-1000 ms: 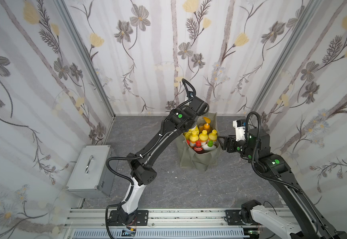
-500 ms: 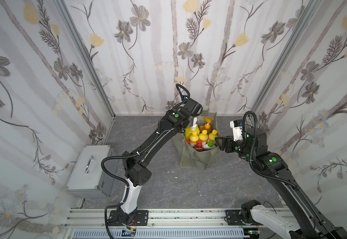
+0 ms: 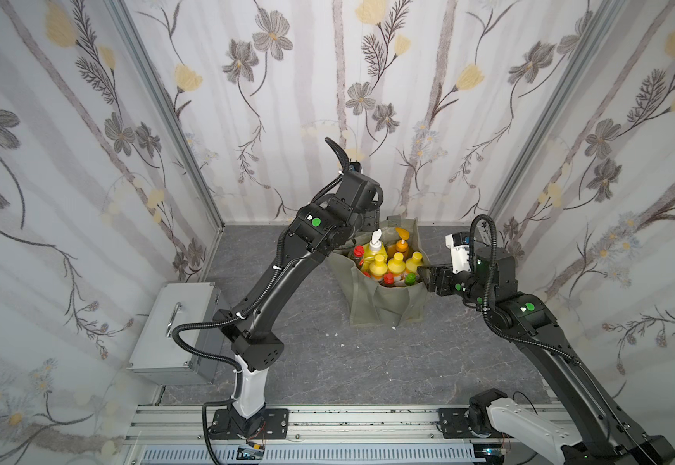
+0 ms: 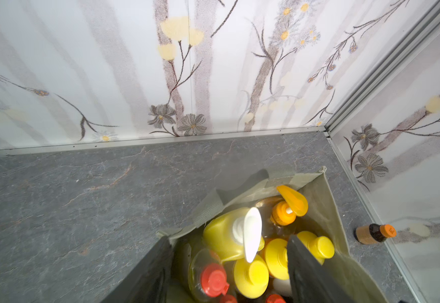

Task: Pack dish soap into the shopping bag
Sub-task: Place the bottle of dish soap in the shopping bag, then adjust the shopping bag at the center of the board.

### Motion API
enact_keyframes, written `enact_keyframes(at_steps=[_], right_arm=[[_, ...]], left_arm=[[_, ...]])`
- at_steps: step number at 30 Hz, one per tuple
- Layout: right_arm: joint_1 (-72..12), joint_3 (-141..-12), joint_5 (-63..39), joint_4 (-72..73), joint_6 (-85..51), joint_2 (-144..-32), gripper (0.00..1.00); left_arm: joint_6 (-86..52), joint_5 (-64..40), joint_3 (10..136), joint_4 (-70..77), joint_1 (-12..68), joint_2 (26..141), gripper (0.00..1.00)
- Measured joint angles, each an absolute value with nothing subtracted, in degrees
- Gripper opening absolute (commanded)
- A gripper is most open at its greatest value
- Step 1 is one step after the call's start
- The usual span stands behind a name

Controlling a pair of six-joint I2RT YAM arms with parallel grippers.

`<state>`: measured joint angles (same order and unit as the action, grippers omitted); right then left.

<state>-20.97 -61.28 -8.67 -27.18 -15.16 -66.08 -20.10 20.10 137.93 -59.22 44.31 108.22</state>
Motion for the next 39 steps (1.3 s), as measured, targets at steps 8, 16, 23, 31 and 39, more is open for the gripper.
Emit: enact_keyframes(at_steps=[8,16,23,31,39], right_arm=[[-20.67,-61.34,-8.88,-27.09,-15.14,-66.57,0.74],[-24.71,-65.19,-10.98,-27.07,-15.14,-67.79,0.73],[-32.23,-72.99,-10.68,-26.98,-13.98,-75.40,0.71],[-35.77,-79.07,-10.00,-23.86,-14.17,-86.04,0.62],[-38.52,-82.78,-9.26,-20.97,-14.94,-96.27,0.56]], left_arm=[[-23.53,9.13,106.26,-55.09,31.62,92.31,1.00],[-24.67,-3.11,102.15,-47.86,29.71,93.97,0.77],[-24.64,-4.78,102.17,-46.57,28.67,94.85,0.76],[-24.77,-5.06,98.70,-45.80,25.56,93.60,0.64],[-25.43,-10.70,97.25,-43.00,25.65,95.83,0.28]])
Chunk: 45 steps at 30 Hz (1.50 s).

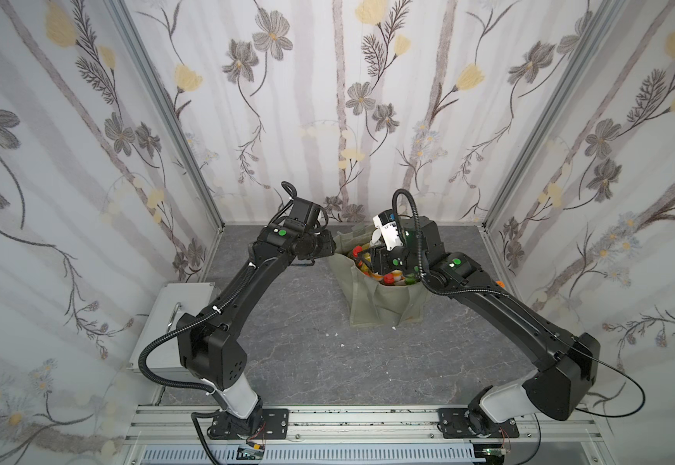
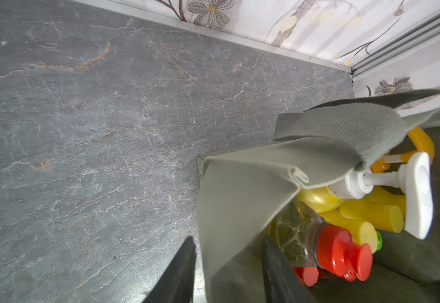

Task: Pack dish soap into the shopping bag
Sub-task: Adjust the shopping bag at the center of the board.

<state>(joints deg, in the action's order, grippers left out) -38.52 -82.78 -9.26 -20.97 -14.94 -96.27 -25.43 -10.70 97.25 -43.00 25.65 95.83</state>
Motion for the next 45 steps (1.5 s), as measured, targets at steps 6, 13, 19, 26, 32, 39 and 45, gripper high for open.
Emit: enact_keyframes(at_steps=[6,13,19,26,32,39,45], right_arm=[[-38.63,-84.33,-6.70,-20.93,-15.90,-100.42,0.49],[-38.61,-86.63,-5.72,-20.75,-16.95,-103.28,0.40],[-38.65,-88.58,-5.50,-20.45,-17.28,-105.08,0.21],[-38.65,-90.83,-5.45,-20.05,-17.28,-105.93,0.13],[-38.68,-92.25,-4.36,-20.49,-16.84,-106.65,0.23],[-38.65,-89.54,-2.90,-22.63,-16.23,-97.86,0.39],[-37.19,-81.14,-0.67,-23.09,-15.09,-83.68,0.44]], left_arm=[[-25.50,-12.82,96.92,-42.06,25.56,95.83,0.10],[-25.98,-15.94,96.73,-40.73,25.56,95.83,0.00],[-27.55,-19.64,99.37,-40.58,25.69,96.60,0.00],[-28.77,-23.57,106.67,-42.35,26.83,99.72,0.00],[-28.86,-23.75,110.24,-45.28,27.18,101.54,0.00],[-26.44,-19.42,106.98,-45.43,27.18,99.46,0.35],[-24.53,-15.40,101.93,-43.44,27.07,94.21,0.68]])
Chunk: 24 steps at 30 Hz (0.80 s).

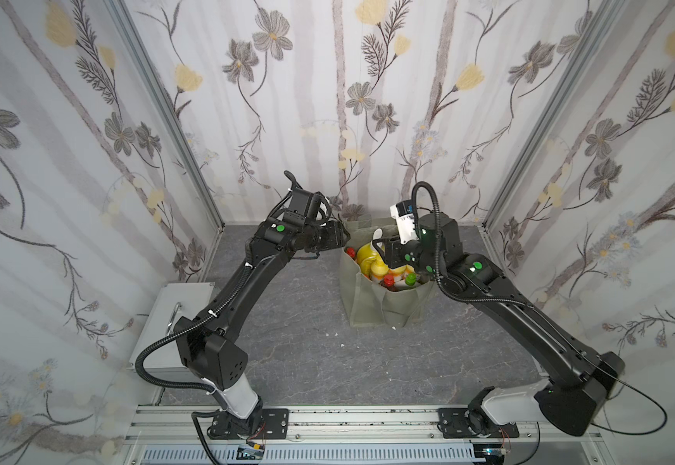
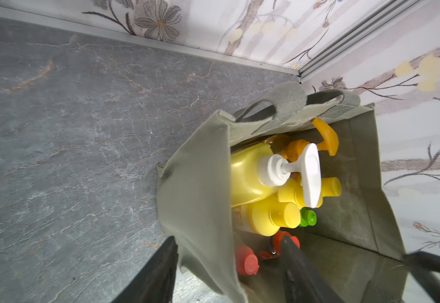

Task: Pack dish soap into the shopping bag
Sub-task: Adjust the shopping bag at the center of the board.

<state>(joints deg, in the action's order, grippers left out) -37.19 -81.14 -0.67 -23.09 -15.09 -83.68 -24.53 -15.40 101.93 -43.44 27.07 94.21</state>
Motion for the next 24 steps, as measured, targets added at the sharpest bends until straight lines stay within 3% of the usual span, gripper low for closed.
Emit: enact_keyframes(at_steps=[5,9,17,24], right_arm=[[-28.12,-71.26,0.14,-23.97,-14.76,-71.66,0.57],[-20.67,-67.02,0.05,-24.71,-14.68,-68.58,0.67],[-15.68,-64.84,-4.95,-24.12,-15.38,-70.30,0.69],[-16.56,-65.21,-8.08,-24.34,-15.40,-73.95,0.68]], left_arm=[[-23.97,-11.60,96.33,-43.16,27.07,87.00,0.84],[-23.97,-8.84,90.41,-40.95,27.11,80.82,0.95],[-25.74,-5.91,79.13,-36.67,27.18,75.81,1.00],[-27.66,-7.79,80.90,-34.59,29.34,76.62,1.00]])
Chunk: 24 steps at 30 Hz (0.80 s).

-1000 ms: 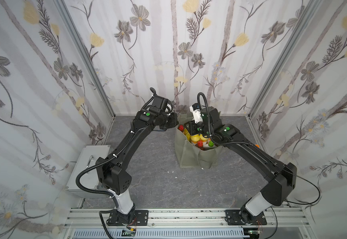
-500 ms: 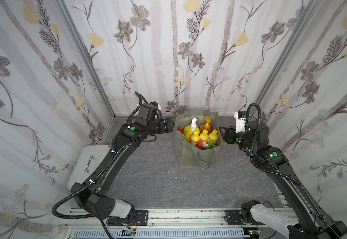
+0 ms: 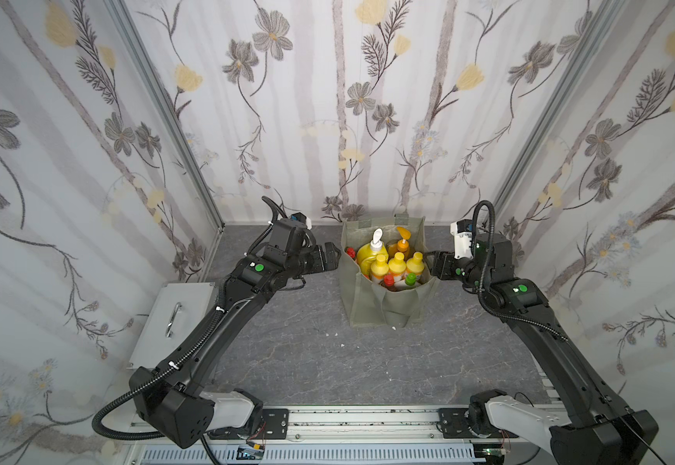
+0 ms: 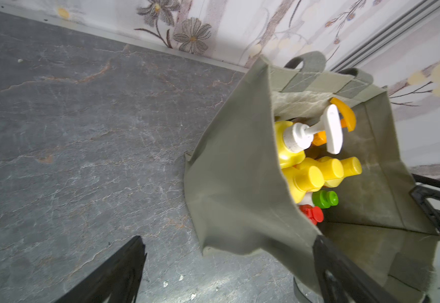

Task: Pack dish soap into the shopping bag
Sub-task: Adjust the shopping bag at the center of the board.

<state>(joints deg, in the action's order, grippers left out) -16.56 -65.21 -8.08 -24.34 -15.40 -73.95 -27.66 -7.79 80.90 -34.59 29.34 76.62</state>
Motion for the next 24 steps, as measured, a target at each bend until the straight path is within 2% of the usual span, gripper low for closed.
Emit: enact_keyframes(at_steps=[4,10,11,15,17,20,24], right_arm=[[-18.87,-65.60,-7.73,-25.15,-15.38,-75.77,0.55],[-24.36,-65.41,-3.88,-26.48,-15.40,-75.83,0.30],[-25.08,-64.86,-2.98,-26.46,-15.46,-75.37,0.27],[-27.38,-62.24,0.01,-26.41,-15.94,-73.52,0.22],[-27.83,-60.97,0.60,-26.33,-16.29,-72.88,0.21],[-28.05,-59.55,1.23,-26.24,-16.47,-72.34,0.18],[-28.25,-59.11,1.54,-26.44,-16.88,-71.88,0.15]], left_arm=[[-28.77,-9.67,84.62,-32.34,30.83,80.27,1.00],[-28.91,-11.33,92.73,-31.94,33.30,89.21,1.00],[-28.84,-11.33,93.95,-32.25,33.69,90.65,0.91],[-28.01,-10.74,94.43,-34.63,35.22,92.84,0.42],[-27.16,-10.55,92.62,-34.76,35.94,92.27,0.26],[-26.94,-10.00,88.86,-34.06,36.69,90.45,0.13],[-26.76,-8.51,83.05,-32.51,37.01,87.13,0.04]])
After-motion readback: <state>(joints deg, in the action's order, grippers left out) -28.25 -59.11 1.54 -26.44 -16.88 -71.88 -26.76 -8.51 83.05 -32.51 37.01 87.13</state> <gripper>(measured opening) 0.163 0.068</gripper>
